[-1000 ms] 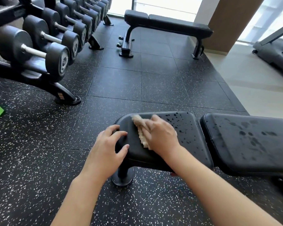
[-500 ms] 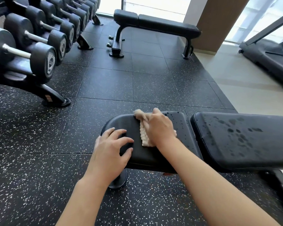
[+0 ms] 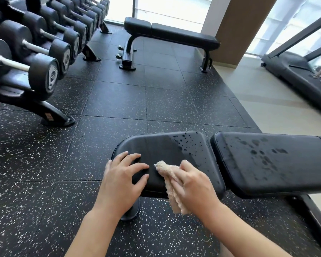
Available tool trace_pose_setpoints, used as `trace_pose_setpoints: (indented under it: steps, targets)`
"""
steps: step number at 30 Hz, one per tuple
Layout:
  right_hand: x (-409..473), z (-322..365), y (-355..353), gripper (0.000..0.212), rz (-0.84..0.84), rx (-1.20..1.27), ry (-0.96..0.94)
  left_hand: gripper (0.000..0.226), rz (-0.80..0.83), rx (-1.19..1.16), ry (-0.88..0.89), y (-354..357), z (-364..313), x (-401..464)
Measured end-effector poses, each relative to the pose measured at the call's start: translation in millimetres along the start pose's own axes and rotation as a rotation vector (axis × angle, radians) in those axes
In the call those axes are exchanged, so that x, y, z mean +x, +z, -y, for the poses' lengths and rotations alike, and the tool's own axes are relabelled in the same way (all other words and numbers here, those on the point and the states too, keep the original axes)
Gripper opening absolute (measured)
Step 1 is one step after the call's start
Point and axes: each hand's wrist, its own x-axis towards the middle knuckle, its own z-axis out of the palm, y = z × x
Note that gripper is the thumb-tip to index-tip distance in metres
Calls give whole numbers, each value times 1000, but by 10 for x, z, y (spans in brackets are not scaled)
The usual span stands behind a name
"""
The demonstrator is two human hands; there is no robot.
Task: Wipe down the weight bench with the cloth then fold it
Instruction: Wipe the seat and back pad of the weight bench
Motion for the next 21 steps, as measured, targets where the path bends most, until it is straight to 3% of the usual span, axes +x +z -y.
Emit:
trace_pose_setpoints:
  steps: [4, 9, 14, 21]
  targets:
    - [647, -106, 75, 26, -88, -25, 25, 31, -19, -33, -6, 39, 34, 1]
    - [1359, -180, 197, 35, -93, -51, 150, 25, -42, -52, -23, 67, 2, -10]
    - [1019, -129, 192, 25, -112, -30, 79, 31, 15, -45, -13, 10, 31, -27]
    - [428, -58, 97, 32, -100, 94, 43, 34, 46, -77, -17, -78, 41, -28]
